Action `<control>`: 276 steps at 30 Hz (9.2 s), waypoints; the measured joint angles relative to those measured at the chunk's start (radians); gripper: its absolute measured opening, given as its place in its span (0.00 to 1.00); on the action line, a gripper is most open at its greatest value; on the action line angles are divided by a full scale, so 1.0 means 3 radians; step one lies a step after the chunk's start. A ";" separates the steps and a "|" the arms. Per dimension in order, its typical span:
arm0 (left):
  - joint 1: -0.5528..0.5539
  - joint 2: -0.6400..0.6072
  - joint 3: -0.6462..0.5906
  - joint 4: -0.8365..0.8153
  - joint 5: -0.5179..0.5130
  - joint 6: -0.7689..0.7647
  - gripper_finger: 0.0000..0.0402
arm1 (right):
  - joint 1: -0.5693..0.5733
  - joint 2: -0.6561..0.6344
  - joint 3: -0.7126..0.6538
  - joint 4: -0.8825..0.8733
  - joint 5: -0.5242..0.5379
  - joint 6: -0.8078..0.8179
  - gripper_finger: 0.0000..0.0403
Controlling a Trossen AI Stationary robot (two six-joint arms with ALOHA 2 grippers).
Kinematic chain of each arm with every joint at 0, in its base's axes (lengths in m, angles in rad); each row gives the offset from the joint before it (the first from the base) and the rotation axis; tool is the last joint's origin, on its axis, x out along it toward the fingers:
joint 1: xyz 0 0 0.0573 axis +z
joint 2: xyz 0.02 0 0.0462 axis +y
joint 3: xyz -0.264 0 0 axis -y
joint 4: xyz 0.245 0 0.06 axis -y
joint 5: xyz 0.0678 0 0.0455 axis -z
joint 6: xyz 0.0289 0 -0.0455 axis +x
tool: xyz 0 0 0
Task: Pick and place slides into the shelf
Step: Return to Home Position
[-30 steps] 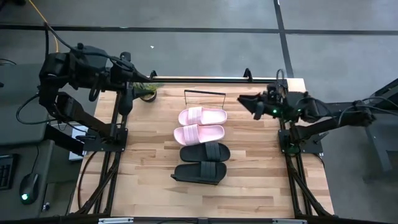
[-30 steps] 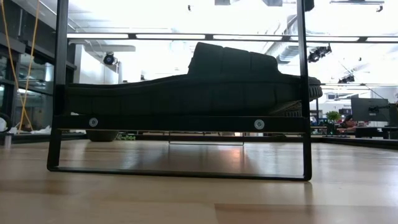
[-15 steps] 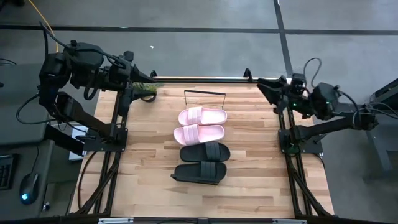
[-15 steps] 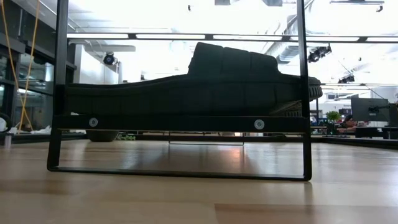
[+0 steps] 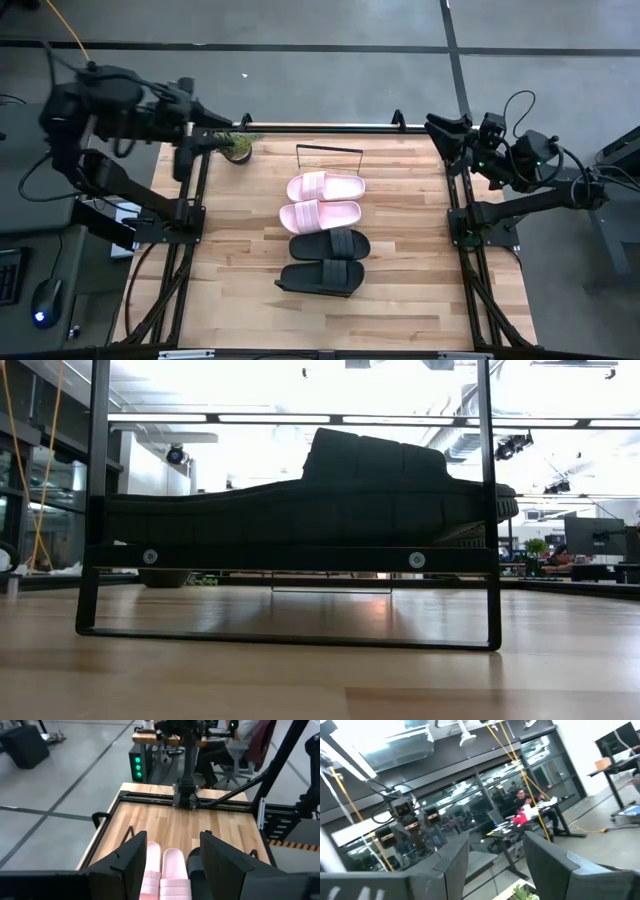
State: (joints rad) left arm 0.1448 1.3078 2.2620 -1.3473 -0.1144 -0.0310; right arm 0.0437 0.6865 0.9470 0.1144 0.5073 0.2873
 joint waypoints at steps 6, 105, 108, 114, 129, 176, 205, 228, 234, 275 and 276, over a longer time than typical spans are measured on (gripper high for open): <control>-0.0001 -0.0360 0.0000 -0.0065 -0.0096 -0.0068 0.42 | 0.0000 0.0000 0.0000 -0.0001 0.0027 -0.0002 0.44; -0.0003 -0.4340 -0.6425 0.3572 -0.0269 -0.1379 0.42 | 0.0003 -0.1336 -0.2888 0.2568 -0.0335 0.0414 0.44; -0.0003 -0.4336 -0.6439 0.3556 -0.0269 -0.1398 0.42 | 0.0003 -0.1336 -0.2888 0.2454 -0.0335 0.0498 0.44; -0.0003 -0.4338 -0.6433 0.3559 -0.0269 -0.1382 0.42 | 0.0003 -0.1336 -0.2888 0.2407 -0.0336 0.0469 0.44; -0.0003 -0.4338 -0.6429 0.3534 -0.0256 -0.1396 0.42 | 0.0003 -0.1336 -0.2888 0.1914 -0.0313 0.0682 0.44; -0.0003 -0.4335 -0.7160 0.4903 0.0032 -0.0959 0.42 | -0.0013 -0.1334 -0.3124 0.1850 -0.1463 0.0276 0.44; -0.0003 -0.4338 -0.7510 0.4699 0.0273 -0.0683 0.42 | -0.0012 -0.1333 -0.3127 0.1264 -0.1722 0.0301 0.44; -0.0003 -0.4337 -0.7509 0.4553 0.0271 -0.0210 0.42 | -0.0011 -0.1333 -0.3128 -0.0137 -0.2061 0.0087 0.44; -0.0003 -0.4229 -0.7507 0.4553 0.0275 -0.0151 0.42 | -0.0011 -0.1333 -0.3128 -0.0277 -0.2078 0.0151 0.44; -0.0004 -0.4094 -0.7507 0.4537 0.0371 -0.0289 0.42 | -0.0012 -0.1333 -0.3129 -0.0274 -0.2077 0.1374 0.44; -0.0003 -0.4094 -0.7507 0.4537 0.0370 -0.0288 0.42 | -0.0011 -0.1333 -0.3129 -0.0273 -0.2077 0.1374 0.44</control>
State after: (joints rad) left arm 0.1440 0.0795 0.0097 0.0139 -0.0034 -0.1173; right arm 0.0402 0.2867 0.0082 0.0326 -0.1158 0.6994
